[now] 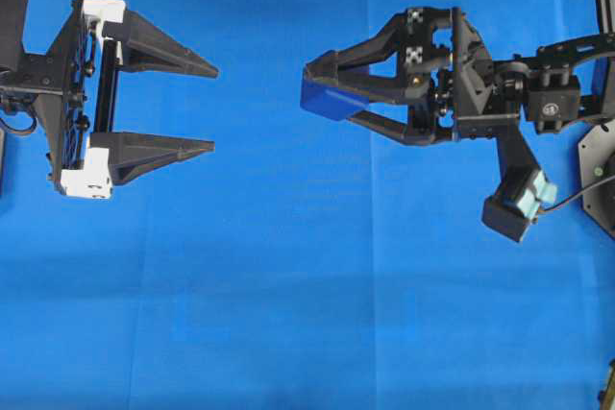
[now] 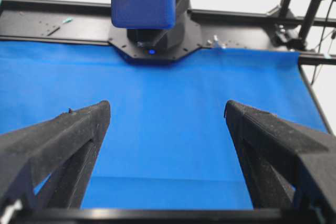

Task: Handover the blue block to the right arm after grasping it with the left arm, then place it in the designated position.
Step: 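Pull the cube away from the left gripper with the right gripper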

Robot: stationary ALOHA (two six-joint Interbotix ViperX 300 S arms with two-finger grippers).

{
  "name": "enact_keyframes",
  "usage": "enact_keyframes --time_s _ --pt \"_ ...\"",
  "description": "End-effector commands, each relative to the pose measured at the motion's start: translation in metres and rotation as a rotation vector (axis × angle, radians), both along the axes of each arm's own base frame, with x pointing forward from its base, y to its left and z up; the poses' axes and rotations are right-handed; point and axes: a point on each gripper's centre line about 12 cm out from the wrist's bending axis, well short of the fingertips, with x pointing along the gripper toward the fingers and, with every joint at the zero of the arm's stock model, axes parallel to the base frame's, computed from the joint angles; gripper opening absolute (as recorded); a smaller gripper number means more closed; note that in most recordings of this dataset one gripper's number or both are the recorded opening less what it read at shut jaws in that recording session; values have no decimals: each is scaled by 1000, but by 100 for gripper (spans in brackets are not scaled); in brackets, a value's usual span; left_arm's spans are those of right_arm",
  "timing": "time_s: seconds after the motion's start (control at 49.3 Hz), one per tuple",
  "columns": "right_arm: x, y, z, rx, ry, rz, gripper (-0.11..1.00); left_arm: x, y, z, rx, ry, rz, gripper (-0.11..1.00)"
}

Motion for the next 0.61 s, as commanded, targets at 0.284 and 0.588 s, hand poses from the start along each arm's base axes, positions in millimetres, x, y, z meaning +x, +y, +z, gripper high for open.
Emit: enact_keyframes --time_s 0.284,0.588 --pt "-1 3 16 531 -41 -76 56 -3 0 14 5 -43 1 93" --pt "-4 3 18 978 -41 -153 56 -3 0 14 7 -45 1 93"
